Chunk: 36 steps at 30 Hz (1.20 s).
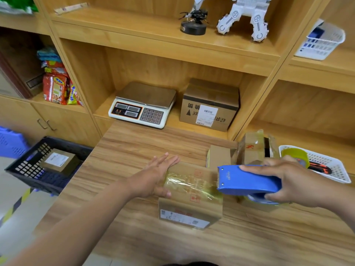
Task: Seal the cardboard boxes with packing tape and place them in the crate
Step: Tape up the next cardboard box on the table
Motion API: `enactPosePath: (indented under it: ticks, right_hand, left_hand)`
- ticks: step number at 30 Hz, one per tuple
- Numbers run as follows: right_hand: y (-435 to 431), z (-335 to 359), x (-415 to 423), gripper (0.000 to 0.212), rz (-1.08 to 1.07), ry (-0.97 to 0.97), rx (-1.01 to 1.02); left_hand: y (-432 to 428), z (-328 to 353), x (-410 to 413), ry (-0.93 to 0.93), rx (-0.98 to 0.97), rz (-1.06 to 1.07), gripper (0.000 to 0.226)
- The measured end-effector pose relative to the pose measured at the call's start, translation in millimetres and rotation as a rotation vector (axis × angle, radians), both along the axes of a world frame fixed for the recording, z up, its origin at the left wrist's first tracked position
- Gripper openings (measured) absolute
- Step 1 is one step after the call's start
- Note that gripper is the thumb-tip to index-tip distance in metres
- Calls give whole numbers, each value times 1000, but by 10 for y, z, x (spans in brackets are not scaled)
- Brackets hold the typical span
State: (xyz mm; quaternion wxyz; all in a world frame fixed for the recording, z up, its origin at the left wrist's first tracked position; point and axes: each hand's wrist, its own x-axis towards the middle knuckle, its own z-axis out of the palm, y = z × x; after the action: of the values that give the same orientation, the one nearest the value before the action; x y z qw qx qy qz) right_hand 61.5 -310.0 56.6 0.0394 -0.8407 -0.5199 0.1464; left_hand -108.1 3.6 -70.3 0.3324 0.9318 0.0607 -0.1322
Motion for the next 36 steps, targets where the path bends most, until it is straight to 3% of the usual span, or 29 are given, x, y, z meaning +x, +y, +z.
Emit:
enactPosePath:
  ticks: [4,13,25,30,36]
  right_hand:
    - [-419,60,150,86,-43,7,40]
    - [-738,-206,217,82,-68,19,115]
    - [-606,-714,95,72,-143,-5,-37]
    - [-521,-901,30,73,-162,-13,-39]
    - [-532,-965,11,74,-181,34,5]
  left_hand:
    - [14,-24,7,-16,-19,-23,112]
    - [-1,-38,37,-49,-3,-94,111]
    - [-47,18,46,-11,-17,-35,114]
    - [-258,223,200,-3,237,-63,128]
    - [-1078,269,566,-54,337,-350,135]
